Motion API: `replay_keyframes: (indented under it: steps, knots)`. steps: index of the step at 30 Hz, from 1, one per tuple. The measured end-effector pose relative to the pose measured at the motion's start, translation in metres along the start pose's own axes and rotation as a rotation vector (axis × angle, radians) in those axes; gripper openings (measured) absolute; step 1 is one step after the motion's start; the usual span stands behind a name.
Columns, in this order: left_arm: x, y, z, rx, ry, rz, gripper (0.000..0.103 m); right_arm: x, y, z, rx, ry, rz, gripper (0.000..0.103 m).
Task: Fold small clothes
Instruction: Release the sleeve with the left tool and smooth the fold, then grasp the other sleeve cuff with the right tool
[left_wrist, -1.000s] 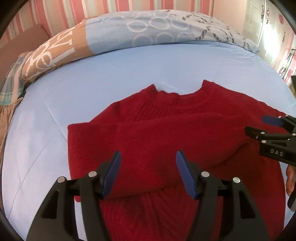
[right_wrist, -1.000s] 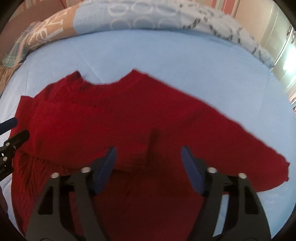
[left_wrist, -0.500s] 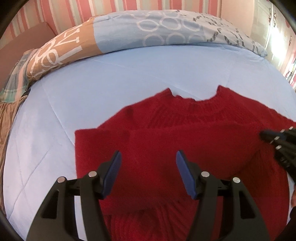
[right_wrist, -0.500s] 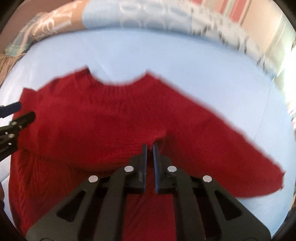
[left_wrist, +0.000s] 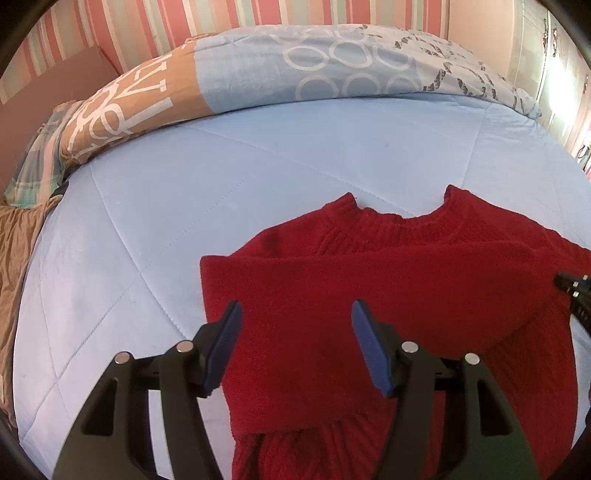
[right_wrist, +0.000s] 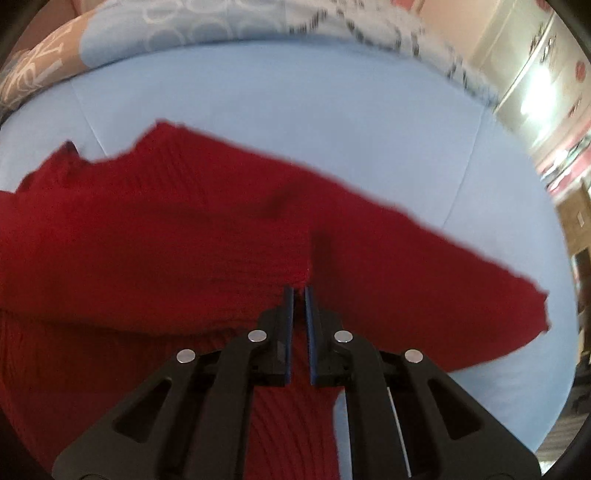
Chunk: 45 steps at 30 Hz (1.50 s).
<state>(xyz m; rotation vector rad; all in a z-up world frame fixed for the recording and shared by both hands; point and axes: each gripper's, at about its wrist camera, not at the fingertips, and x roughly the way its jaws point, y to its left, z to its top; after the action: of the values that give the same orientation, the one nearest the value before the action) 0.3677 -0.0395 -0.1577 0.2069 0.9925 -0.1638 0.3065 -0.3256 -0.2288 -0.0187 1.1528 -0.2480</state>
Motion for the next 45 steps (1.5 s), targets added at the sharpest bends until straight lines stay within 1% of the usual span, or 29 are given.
replay_keyframes:
  steps: [2,4,5,6,7,9,10,11,13,15,17,19,20,22,24,26,29,33,36,37,38,39,40,41,45]
  knots:
    - [0.003,0.001,-0.002,0.002,0.008,0.005,0.062,0.001,-0.002,-0.006,0.004,-0.008,0.003,0.007]
    - [0.006,0.003,-0.005,0.001,0.021,0.010,0.062,0.002,-0.002,-0.006,0.005,-0.003,0.002,0.008]
    - [0.007,0.004,-0.006,0.003,0.023,0.016,0.062,0.001,-0.004,-0.004,0.009,0.005,0.007,0.014]
    - [0.006,0.006,-0.008,0.007,0.024,0.024,0.062,-0.003,-0.005,-0.005,0.020,-0.004,0.019,0.022]
    - [0.006,0.007,-0.009,0.008,0.025,0.028,0.062,-0.012,-0.010,-0.003,0.032,-0.031,0.034,0.025]
    - [0.003,0.011,-0.013,0.006,0.027,0.028,0.062,-0.035,-0.014,0.001,0.048,-0.102,0.029,0.037]
    - [0.002,0.013,-0.016,0.002,0.030,0.022,0.062,-0.041,-0.013,0.000,0.051,-0.117,0.034,0.040]
    - [0.002,0.013,-0.018,0.001,0.033,0.013,0.062,-0.048,-0.007,0.000,0.046,-0.131,0.061,0.043]
    - [0.004,0.010,-0.025,0.011,0.046,0.002,0.062,-0.051,0.004,-0.003,0.002,-0.134,0.070,0.043]
    - [0.008,0.005,-0.030,0.027,0.060,0.010,0.062,-0.043,0.015,-0.006,-0.046,-0.117,0.067,0.043]
    - [0.011,0.000,-0.036,0.041,0.069,0.023,0.062,-0.030,0.019,-0.011,-0.038,-0.082,0.069,0.042]
    - [0.019,0.000,-0.042,0.052,0.085,0.052,0.062,-0.017,0.015,-0.011,-0.025,-0.048,0.053,0.042]
    - [0.025,0.002,-0.045,0.057,0.100,0.070,0.063,-0.006,0.006,-0.015,-0.012,-0.016,0.050,0.042]
    - [0.030,0.007,-0.050,0.054,0.109,0.072,0.065,0.006,0.002,-0.018,0.014,0.019,0.059,0.043]
    - [0.031,0.013,-0.051,0.049,0.110,0.067,0.067,0.007,-0.002,-0.020,0.013,0.014,0.067,0.046]
    - [0.030,0.012,-0.050,0.061,0.107,0.079,0.067,0.007,-0.001,-0.020,-0.016,0.014,0.051,0.050]
    - [0.024,0.008,-0.046,0.064,0.102,0.084,0.066,0.004,-0.003,-0.019,-0.014,0.015,0.062,0.050]
    - [0.010,-0.007,-0.039,0.066,0.081,0.077,0.067,-0.020,-0.007,-0.018,-0.011,-0.061,0.061,0.050]
    - [0.001,-0.026,-0.031,0.073,0.064,0.059,0.068,-0.035,-0.013,-0.019,-0.007,-0.091,0.069,0.050]
    - [-0.001,-0.032,-0.029,0.074,0.060,0.053,0.070,-0.039,-0.017,-0.020,-0.003,-0.097,0.071,0.051]
    - [-0.005,-0.040,-0.026,0.075,0.053,0.041,0.075,-0.044,-0.025,-0.023,0.006,-0.104,0.069,0.055]
    - [-0.008,-0.048,-0.022,0.077,0.038,0.033,0.078,-0.046,-0.030,-0.025,0.014,-0.106,0.067,0.061]
    - [-0.011,-0.054,-0.020,0.079,0.029,0.030,0.080,-0.049,-0.035,-0.026,0.027,-0.108,0.062,0.064]
    - [-0.015,-0.064,-0.016,0.082,0.018,0.023,0.086,-0.048,-0.045,-0.027,0.044,-0.109,0.052,0.066]
    - [-0.024,-0.101,-0.002,0.090,0.003,-0.020,0.086,-0.038,-0.101,-0.021,0.117,-0.097,0.007,0.068]
